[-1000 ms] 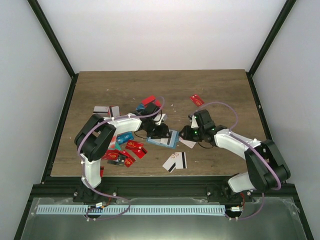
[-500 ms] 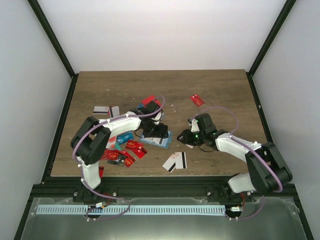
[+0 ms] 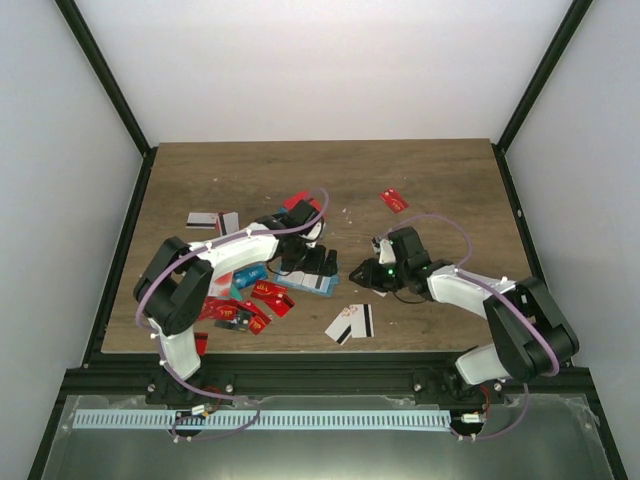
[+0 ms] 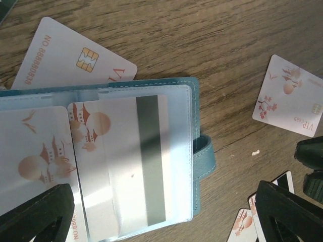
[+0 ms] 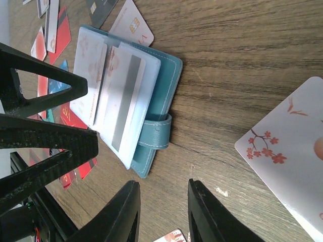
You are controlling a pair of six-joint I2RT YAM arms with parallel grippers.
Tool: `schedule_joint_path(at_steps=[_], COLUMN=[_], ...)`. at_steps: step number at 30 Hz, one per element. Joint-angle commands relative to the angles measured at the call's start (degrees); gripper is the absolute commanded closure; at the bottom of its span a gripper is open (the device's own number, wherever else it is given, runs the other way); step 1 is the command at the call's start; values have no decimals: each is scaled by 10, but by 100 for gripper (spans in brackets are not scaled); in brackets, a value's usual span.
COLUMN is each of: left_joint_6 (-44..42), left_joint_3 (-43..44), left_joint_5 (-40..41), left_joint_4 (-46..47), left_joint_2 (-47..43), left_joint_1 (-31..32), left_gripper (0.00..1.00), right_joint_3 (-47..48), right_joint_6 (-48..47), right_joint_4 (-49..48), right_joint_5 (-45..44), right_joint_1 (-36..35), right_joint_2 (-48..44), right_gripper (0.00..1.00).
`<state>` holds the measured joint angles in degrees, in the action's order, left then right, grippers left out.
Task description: Put the credit cards into the card holder
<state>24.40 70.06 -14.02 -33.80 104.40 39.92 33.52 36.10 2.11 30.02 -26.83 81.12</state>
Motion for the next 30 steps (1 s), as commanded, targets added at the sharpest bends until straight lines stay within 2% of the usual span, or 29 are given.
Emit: schedule_joint_path(at_steps=[1,4,10,13,21,30], left_joint_6=[-6,-2,-11,-12,-17,-19], left_joint_3=[2,2,-10,-17,-20,-25], left_joint_5=[0,55,58,70,71,47], left_joint_4=[10,8,17,23,31,42], left_joint_2=[-9,-30,-14,-5,17,35], left_joint_1=[3,0,0,0,0,0], left_gripper=[0,7,37,47,47,38], right_joint_3=[4,2,10,18,29,43], right_joint_6=[6,10,18,21,24,24], right_joint_4=[-15,-21,-36,-40,-44,-52], right_joint_5=[5,7,12,10,5,7], right_joint_1=[-6,-7,-26,-34,-42,-50], right_joint_2=[9,11,33,46,68,97], right_gripper=[72,72,73,73,74,74])
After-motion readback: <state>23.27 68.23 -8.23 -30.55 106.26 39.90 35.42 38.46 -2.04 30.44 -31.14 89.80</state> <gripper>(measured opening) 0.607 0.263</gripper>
